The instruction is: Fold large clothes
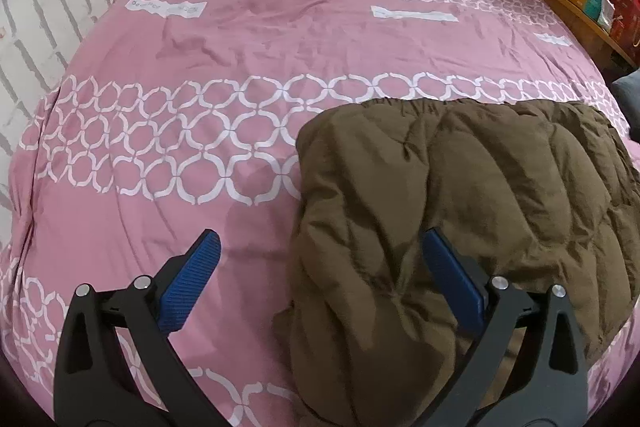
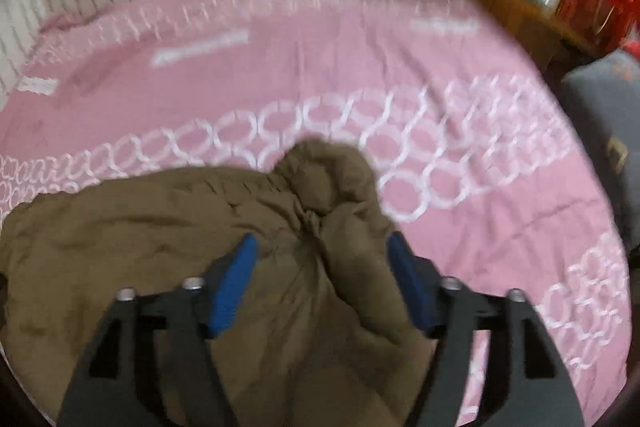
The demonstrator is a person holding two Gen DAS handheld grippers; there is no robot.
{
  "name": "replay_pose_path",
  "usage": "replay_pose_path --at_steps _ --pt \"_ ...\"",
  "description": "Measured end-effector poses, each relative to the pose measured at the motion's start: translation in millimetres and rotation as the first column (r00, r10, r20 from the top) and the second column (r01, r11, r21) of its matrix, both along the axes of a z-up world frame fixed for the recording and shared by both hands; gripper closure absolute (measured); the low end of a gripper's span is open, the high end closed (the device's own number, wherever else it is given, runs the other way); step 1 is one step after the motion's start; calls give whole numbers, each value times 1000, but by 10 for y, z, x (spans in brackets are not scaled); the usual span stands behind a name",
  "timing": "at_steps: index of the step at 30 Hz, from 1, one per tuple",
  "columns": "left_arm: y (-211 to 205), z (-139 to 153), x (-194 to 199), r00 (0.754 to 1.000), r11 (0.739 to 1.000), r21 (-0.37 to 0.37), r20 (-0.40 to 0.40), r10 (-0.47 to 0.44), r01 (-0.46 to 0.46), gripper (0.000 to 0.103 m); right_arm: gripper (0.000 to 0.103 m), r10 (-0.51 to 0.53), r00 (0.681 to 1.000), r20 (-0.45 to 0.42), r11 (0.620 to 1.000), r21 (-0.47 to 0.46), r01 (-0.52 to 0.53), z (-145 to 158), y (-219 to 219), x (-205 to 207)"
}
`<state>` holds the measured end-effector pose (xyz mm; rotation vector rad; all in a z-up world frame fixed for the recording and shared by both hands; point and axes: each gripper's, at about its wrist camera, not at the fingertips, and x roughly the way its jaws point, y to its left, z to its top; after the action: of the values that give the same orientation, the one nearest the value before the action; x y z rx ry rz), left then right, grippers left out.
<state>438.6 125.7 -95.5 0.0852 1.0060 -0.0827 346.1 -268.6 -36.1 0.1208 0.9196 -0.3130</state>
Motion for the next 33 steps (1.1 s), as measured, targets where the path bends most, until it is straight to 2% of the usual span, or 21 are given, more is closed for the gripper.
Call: replay_pose_path --at_steps 2,6,11,16,19,21,24,27,29,33 --pt "-49 28 -31 1000 1000 6 10 -9 9 3 24 -3 1000 18 1000 -18 4 92 -31 -231" --pt "-145 83 -92 1000 1000 19 22 -22 21 3 24 -19 1000 -13 999 -49 18 52 -100 -589" --pt "-240 209 -237 999 999 34 47 -17 16 3 24 -39 999 -38 999 35 40 -261 -165 -935" --pt "-214 186 -441 1000 1000 30 -4 -8 8 3 24 52 998 -20 997 52 -51 -487 -31 -1077" --pt "-130 126 -645 999 998 -56 -36 -6 4 3 21 64 998 5 996 64 -64 -564 -21 -1143" --pt "-135 75 -765 1000 995 -95 -28 3 -6 3 20 62 998 26 995 77 -64 -596 -50 -1181" --pt "-121 -9 -901 1000 997 -66 4 28 -28 3 18 43 998 56 993 105 -49 -612 -102 -1223" --pt "-113 -82 -873 998 995 -84 -7 59 -59 3 17 3 996 91 993 117 -14 -600 -129 -1314" --pt "-118 -101 -843 996 994 -64 6 86 -85 3 17 -5 994 107 993 120 -8 -601 -117 -1382" --pt "-176 -159 -891 996 997 -33 53 74 -72 3 17 -15 991 134 993 119 -1 -572 -118 -1456"
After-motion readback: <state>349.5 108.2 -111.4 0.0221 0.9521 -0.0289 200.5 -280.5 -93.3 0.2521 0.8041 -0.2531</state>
